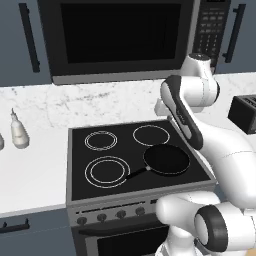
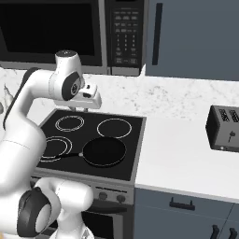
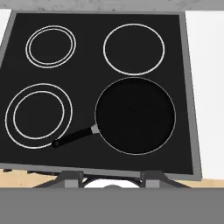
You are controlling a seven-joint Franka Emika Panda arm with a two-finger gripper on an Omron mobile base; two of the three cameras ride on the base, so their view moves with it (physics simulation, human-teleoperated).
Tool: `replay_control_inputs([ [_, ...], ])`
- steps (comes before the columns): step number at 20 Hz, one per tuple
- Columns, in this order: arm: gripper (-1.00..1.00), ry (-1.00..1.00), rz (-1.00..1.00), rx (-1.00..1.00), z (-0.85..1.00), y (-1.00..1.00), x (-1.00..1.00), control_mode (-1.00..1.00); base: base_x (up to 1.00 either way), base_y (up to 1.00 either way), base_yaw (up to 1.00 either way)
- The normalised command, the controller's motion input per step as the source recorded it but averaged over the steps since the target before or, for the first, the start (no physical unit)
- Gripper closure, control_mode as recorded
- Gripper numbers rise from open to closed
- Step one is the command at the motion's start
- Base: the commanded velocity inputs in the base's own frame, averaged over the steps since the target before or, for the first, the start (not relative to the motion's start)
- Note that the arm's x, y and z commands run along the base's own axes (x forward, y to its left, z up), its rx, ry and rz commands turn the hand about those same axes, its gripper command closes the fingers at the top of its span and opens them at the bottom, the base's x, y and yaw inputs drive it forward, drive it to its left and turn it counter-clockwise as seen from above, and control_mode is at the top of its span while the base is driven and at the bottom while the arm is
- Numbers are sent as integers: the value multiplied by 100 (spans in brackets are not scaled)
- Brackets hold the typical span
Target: Turn off the front right burner of the stove.
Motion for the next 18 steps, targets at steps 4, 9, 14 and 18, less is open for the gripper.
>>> replay_control_inputs([
  [4, -100, 1, 0, 0, -15, -11, -30, 100, -4, -4, 0],
  [9, -100, 0, 0, 0, 0, 0, 0, 100, 0, -4, 0],
  [14, -100, 0, 0, 0, 0, 0, 0, 100, 0, -25, 0],
  [18, -100, 0, 0, 0, 0, 0, 0, 100, 0, -4, 0],
])
